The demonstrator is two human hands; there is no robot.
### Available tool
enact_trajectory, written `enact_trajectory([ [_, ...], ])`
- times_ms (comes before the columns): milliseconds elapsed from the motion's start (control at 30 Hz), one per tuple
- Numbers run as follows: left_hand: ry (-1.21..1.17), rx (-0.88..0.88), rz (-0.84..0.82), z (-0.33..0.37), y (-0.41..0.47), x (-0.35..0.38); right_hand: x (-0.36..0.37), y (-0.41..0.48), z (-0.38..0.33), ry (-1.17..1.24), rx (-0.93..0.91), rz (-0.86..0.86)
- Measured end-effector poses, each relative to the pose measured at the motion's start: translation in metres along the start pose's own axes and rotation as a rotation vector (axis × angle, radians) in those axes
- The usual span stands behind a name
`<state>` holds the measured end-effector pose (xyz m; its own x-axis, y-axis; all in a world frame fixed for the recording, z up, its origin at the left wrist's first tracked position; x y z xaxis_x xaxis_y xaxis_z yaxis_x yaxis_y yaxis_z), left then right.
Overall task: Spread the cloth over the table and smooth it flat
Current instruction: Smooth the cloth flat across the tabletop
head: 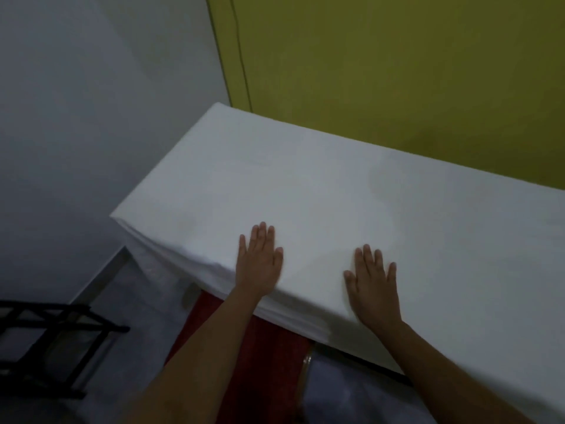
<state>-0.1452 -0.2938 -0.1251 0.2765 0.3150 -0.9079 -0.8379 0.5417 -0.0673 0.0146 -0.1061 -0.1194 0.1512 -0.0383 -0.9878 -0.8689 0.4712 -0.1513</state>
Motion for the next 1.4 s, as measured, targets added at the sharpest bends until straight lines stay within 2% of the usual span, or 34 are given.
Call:
enact_trajectory([
  [200,-0.024,-0.296,0.114,-0.129,0.015,-0.059,-0.006,0.042,-0.099,-0.02,-0.234,0.022],
  [333,-0.111,-0.349,0.196,-0.187,0.016,-0.084,-0.007,0.043,-0.156,-0.045,-0.387,0.065],
  [433,-0.199,-0.41,0.281,-0.218,0.026,-0.096,-0.003,0.034,-0.174,-0.087,-0.467,0.106],
  [567,-0.264,-0.411,0.356,-0.23,0.03,-0.099,-0.002,0.031,-0.172,-0.128,-0.516,0.13],
  [733,-0.369,-0.512,0.453,-0.233,0.031,-0.098,-0.002,0.03,-0.174,-0.131,-0.525,0.128],
  [867,-0.378,-0.557,0.405,-0.229,0.036,-0.102,-0.002,0.029,-0.171,-0.111,-0.542,0.138],
  [1000,-0.22,-0.729,0.303,-0.206,0.042,-0.107,-0.005,0.022,-0.169,-0.048,-0.643,0.139],
  [1067,-0.137,-0.636,0.278,-0.171,0.049,-0.097,-0.011,0.026,-0.156,0.068,-0.55,0.122],
  [1167,-0.058,-0.214,0.173,-0.087,0.054,-0.059,-0.015,0.043,-0.105,0.2,-0.228,0.13],
  [1267,-0.043,0.163,-0.009,-0.005,0.04,-0.015,-0.015,0.055,-0.029,0.183,0.093,0.16],
  [1333,-0.033,0.259,-0.115,0.026,0.028,0.002,-0.012,0.053,0.01,0.087,0.217,0.105],
  [1400,-0.026,0.242,-0.15,0.028,0.023,0.009,-0.006,0.049,0.024,0.023,0.229,0.044],
])
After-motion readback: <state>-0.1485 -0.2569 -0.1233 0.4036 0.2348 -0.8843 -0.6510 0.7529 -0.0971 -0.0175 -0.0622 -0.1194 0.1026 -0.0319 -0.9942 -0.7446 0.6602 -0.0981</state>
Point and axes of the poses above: each hand's wrist, its own y-axis towards the middle knuckle, its own x-axis out of the palm, z = x × y, the point moved 3 cm from there along y, towards the middle knuckle, and after that the axes turned 13 degrees about -y, right-handed, at the moved point
